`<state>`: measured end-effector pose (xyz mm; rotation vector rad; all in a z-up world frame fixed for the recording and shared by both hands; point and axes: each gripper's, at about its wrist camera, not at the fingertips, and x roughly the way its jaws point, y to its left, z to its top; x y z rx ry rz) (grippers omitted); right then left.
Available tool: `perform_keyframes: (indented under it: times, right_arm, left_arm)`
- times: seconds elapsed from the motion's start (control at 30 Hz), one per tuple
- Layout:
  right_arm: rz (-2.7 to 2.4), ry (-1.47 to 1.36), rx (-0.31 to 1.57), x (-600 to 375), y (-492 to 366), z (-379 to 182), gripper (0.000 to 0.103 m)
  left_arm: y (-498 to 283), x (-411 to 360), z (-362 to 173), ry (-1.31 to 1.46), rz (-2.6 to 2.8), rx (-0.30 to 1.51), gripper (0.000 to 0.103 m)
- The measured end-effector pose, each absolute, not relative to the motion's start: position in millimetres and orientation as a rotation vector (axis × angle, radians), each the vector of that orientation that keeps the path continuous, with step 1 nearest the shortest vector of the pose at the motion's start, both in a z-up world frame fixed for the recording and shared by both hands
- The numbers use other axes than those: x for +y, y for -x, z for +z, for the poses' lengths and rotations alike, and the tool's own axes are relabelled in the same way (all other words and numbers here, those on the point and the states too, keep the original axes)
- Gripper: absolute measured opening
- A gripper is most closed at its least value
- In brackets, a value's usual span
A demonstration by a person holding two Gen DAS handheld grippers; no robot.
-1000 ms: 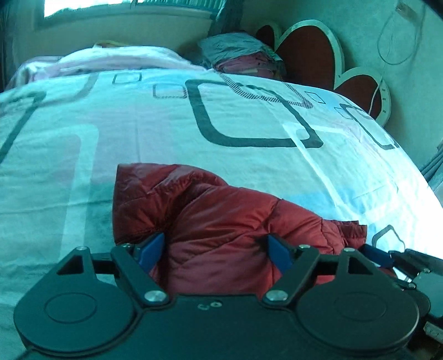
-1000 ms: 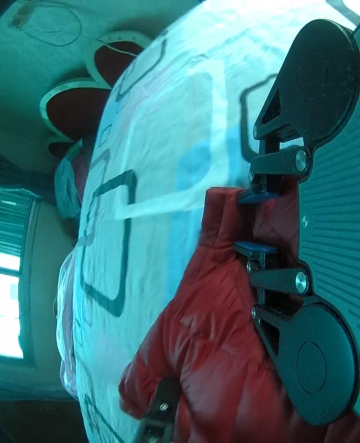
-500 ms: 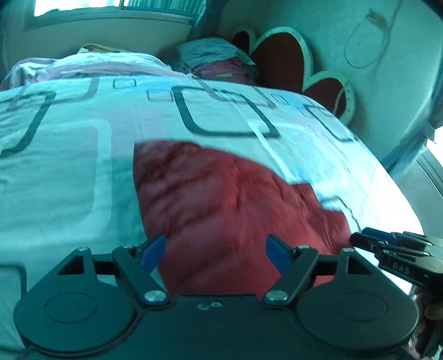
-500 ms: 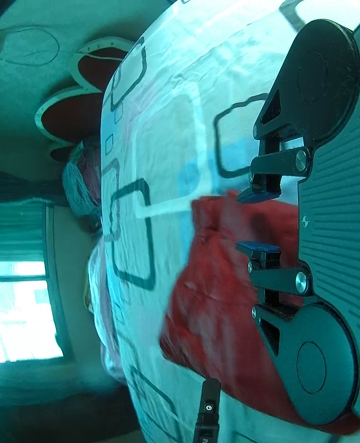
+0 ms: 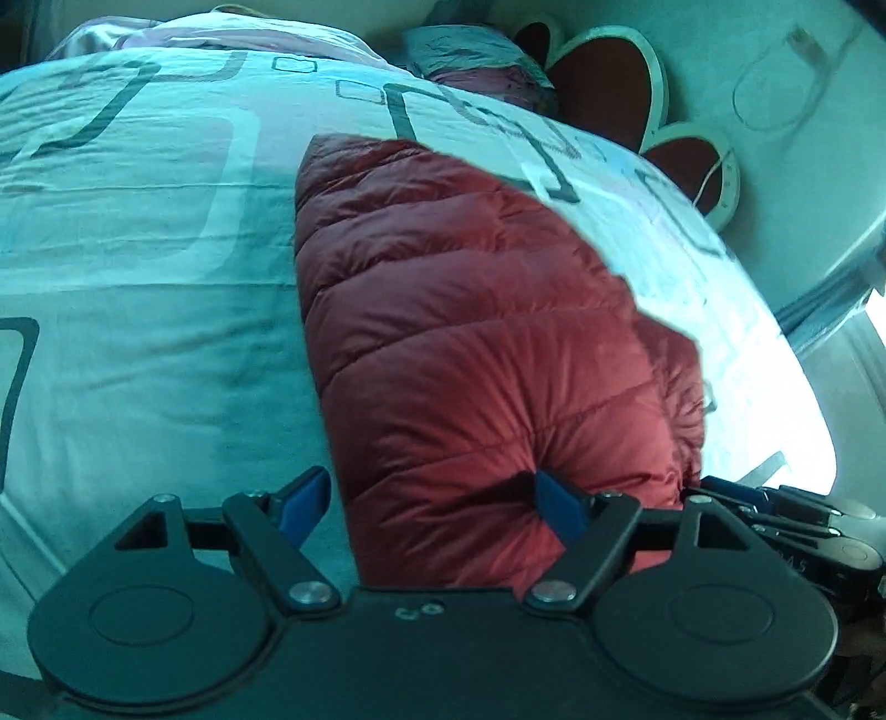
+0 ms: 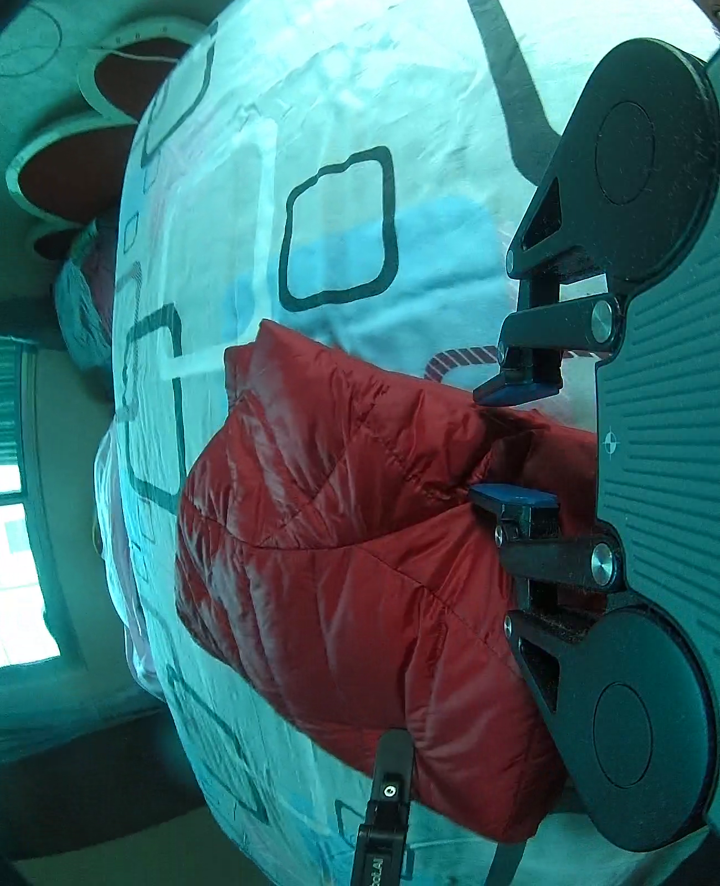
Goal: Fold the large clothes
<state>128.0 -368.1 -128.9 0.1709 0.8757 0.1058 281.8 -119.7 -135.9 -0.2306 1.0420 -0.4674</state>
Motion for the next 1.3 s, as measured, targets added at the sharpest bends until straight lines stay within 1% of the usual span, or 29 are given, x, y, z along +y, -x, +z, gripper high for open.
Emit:
perform_keyframes:
  times: [0.03,0.1,0.13,0.17,0.23,0.33,0.47,0.57,0.63,0.67,0.7,0.73,0.77,0.8,0.83,0.87,0.93,1.0,1.13,1.3]
  right_arm:
    - [0.11,-0.199,0.859,-374.6,-129.7,-124.2,0.029]
    - [0.102,-0.283,0.838,-390.2,-135.9,-119.7,0.067]
    - [0.098,-0.331,0.815,-398.4,-140.1,-119.1,0.095]
    - [0.109,-0.36,0.804,-402.7,-144.6,-119.1,0.096]
    - [0.141,-0.418,0.819,-409.0,-160.0,-123.2,0.096]
    - [0.181,-0.525,0.864,-416.8,-183.5,-140.1,0.096]
    - [0.248,-0.691,0.903,-425.0,-208.4,-164.2,0.096]
    - [0.274,-0.756,0.901,-428.8,-218.0,-177.2,0.096]
    - [0.294,-0.724,0.907,-425.7,-221.7,-174.8,0.094]
    - [0.312,-0.718,0.911,-424.2,-222.6,-174.2,0.08]
    - [0.325,-0.729,0.92,-423.7,-223.1,-175.0,0.075]
    - [0.331,-0.742,0.926,-423.2,-223.7,-176.1,0.068]
    - [0.345,-0.757,0.929,-422.5,-223.8,-176.6,0.056]
    - [0.354,-0.77,0.928,-422.0,-222.9,-175.7,0.051]
    - [0.361,-0.774,0.923,-420.3,-222.6,-172.9,0.044]
    - [0.36,-0.76,0.917,-417.8,-222.7,-168.8,0.04]
    - [0.368,-0.741,0.894,-413.3,-221.3,-157.1,0.036]
    - [0.382,-0.734,0.876,-407.4,-222.0,-148.0,0.035]
    - [0.428,-0.736,0.852,-381.8,-231.0,-132.0,0.035]
    - [0.509,-0.725,0.815,-323.0,-248.6,-112.3,0.035]
  left_arm:
    - [-283.6,-119.6,-133.8,0.239,-0.464,1.037,0.082]
    - [-286.9,-122.1,-129.8,0.252,-0.455,1.027,0.086]
    - [-289.1,-124.1,-129.5,0.26,-0.455,1.023,0.088]
    - [-292.3,-125.9,-130.1,0.264,-0.456,1.024,0.089]
    - [-296.3,-130.2,-133.8,0.281,-0.448,1.029,0.093]
    - [-304.2,-133.5,-141.6,0.318,-0.444,1.038,0.097]
    - [-312.1,-129.5,-153.9,0.373,-0.45,1.045,0.099]
    - [-313.8,-127.5,-160.7,0.422,-0.456,1.049,0.094]
    - [-311.5,-128.1,-160.9,0.435,-0.451,1.048,0.086]
    - [-310.3,-128.7,-159.5,0.431,-0.448,1.044,0.084]
    - [-309.8,-128.4,-158.4,0.425,-0.445,1.041,0.08]
    - [-309.3,-128.5,-156.7,0.42,-0.442,1.037,0.076]
    - [-308.2,-128.7,-154.8,0.415,-0.437,1.034,0.074]
    - [-307.8,-129.0,-152.6,0.409,-0.433,1.031,0.071]
    - [-306.3,-129.4,-149.1,0.401,-0.43,1.024,0.067]
    - [-305.2,-129.7,-145.9,0.394,-0.428,1.017,0.065]
    - [-303.8,-128.1,-136.6,0.387,-0.424,0.998,0.057]
    - [-302.5,-123.4,-125.7,0.371,-0.421,0.975,0.055]
    - [-302.0,-98.5,-99.6,0.349,-0.392,0.935,0.054]
    - [-295.5,-42.2,-72.4,0.333,-0.333,0.863,0.054]
